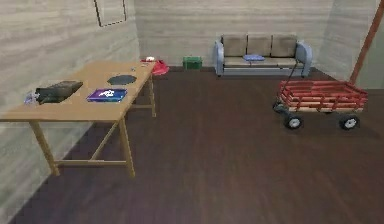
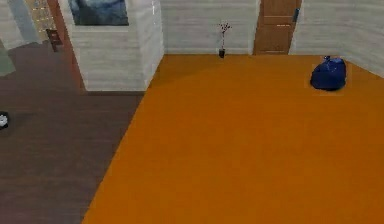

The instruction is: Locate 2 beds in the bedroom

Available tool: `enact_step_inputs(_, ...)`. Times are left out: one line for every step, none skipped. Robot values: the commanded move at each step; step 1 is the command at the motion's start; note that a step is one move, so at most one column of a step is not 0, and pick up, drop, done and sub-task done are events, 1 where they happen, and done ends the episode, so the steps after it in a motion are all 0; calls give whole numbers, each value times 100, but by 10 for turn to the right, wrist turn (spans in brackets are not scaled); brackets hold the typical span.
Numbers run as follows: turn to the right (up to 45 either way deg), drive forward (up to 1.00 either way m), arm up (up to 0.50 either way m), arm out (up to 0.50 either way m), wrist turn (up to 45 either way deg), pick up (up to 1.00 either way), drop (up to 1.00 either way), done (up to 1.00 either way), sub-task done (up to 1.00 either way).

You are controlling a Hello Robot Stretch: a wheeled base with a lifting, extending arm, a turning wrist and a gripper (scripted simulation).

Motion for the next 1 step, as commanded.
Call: enact_step_inputs(90,0,0,0,0,0,0,0,0)
